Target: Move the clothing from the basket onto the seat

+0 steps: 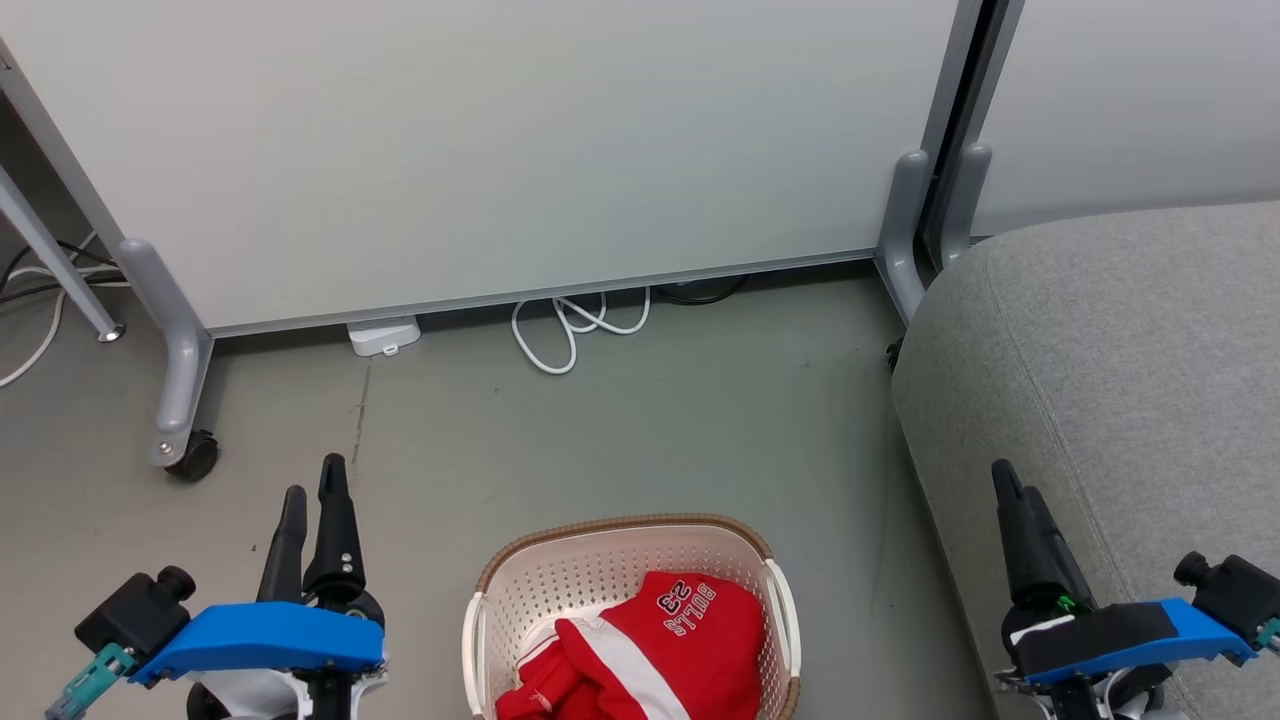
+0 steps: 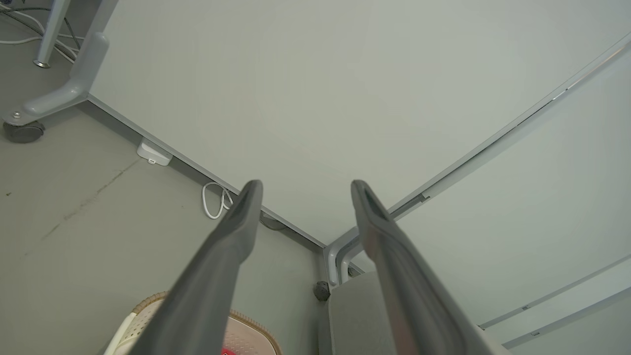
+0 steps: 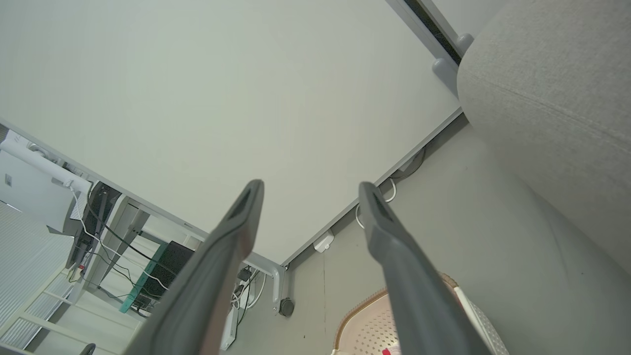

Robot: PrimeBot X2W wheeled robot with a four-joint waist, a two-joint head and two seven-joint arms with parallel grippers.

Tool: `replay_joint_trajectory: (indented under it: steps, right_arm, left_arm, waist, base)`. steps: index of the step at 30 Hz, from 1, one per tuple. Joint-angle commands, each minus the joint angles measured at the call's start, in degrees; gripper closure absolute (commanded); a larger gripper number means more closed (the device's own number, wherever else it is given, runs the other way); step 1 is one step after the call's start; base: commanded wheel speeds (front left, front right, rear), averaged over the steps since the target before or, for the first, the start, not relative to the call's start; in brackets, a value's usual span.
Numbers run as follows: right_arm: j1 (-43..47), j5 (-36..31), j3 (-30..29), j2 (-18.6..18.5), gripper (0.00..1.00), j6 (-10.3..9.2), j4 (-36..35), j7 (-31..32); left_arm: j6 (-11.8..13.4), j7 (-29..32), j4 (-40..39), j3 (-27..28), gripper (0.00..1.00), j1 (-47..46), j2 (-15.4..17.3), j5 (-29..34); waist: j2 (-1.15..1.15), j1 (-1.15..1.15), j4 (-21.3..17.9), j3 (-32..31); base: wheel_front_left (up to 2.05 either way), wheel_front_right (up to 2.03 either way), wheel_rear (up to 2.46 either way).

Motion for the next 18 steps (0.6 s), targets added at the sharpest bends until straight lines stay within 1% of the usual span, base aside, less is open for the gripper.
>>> replay_joint_trajectory:
  steps: [1, 9, 18]
  right_arm:
    - [-1.4, -2.3, 0.4, -0.3, 0.0, 0.08, -0.9, -0.6]
    - [-1.4, -9.3, 1.3, -0.4, 0.0, 0.09, -0.5, -2.0]
    - [-1.4, -16.1, 1.9, -0.4, 0.0, 0.1, -0.4, -3.6]
  left_arm:
    - [0.3, -0.5, -0.8, -0.5, 0.0, -1.5, 0.5, 2.4]
    - [0.8, -2.0, -0.2, -2.1, 0.0, -1.7, 0.8, 9.9]
    - [1.5, -3.5, 0.0, -3.8, 0.0, -1.8, 1.3, 16.6]
  waist:
    - [0.0, 0.0, 0.0, 0.0]
    - [0.0, 0.0, 0.1, 0.1]
    - [0.0, 0.0, 0.4, 0.1]
  base:
    - [0.0, 0.0, 0.0]
    - [0.0, 0.0, 0.0]
    - [0.0, 0.0, 0.0]
